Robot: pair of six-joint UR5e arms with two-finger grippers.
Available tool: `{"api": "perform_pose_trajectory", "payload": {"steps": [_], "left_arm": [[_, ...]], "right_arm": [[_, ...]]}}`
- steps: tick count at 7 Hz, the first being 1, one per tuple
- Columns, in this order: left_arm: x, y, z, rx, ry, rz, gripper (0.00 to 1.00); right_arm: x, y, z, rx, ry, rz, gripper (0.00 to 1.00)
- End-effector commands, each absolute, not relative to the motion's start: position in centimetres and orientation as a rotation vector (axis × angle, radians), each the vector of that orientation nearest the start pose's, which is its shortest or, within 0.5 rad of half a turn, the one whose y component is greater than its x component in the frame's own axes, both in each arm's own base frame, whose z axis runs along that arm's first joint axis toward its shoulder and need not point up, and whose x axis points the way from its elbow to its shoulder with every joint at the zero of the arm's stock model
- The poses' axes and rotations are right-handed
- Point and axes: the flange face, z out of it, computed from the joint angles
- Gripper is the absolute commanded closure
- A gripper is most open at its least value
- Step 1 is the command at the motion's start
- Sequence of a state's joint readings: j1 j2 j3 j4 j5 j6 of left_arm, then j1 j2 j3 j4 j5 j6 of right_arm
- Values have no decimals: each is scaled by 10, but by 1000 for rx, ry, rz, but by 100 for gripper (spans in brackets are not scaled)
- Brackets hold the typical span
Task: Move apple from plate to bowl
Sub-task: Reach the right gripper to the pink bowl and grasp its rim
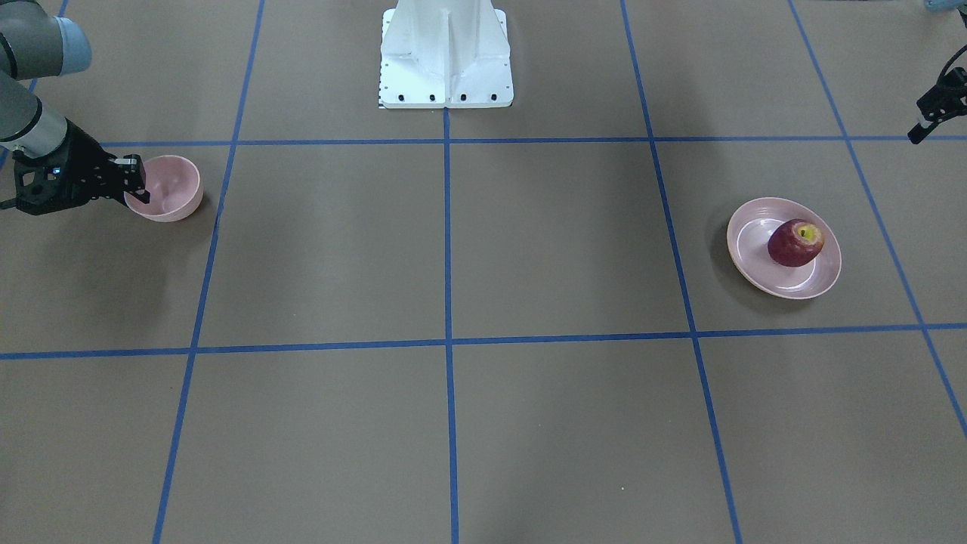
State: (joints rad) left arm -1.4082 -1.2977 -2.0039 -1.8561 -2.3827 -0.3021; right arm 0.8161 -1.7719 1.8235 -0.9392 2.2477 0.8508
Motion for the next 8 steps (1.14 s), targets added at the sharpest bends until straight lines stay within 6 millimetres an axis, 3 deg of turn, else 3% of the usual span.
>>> {"api": "perform_pose_trajectory", "payload": {"steps": [1,2,3,4,5,6,7,8], "left_arm": [[4,-400,526,230,873,53,2],[4,-400,526,230,873,53,2],[4,-401,524,234,875,55,2],[5,-406,524,235,873,56,2],[5,-407,527,230,873,56,2],[7,-410,525,233,874,58,2],[7,-413,523,236,874,59,2],[10,-416,525,233,875,63,2]], "right_arm": [[-248,-362,545,-33,-959,-157,100],[-250,-360,518,-40,-1016,-181,100],[-261,-374,483,-28,-1055,-115,100],[-284,-396,439,-40,-1109,-40,100],[-325,-428,394,-66,-1127,23,100],[-394,-470,321,-124,-1075,120,100],[-435,-487,280,-76,-985,170,100],[-464,-511,268,-36,-944,213,100]]}}
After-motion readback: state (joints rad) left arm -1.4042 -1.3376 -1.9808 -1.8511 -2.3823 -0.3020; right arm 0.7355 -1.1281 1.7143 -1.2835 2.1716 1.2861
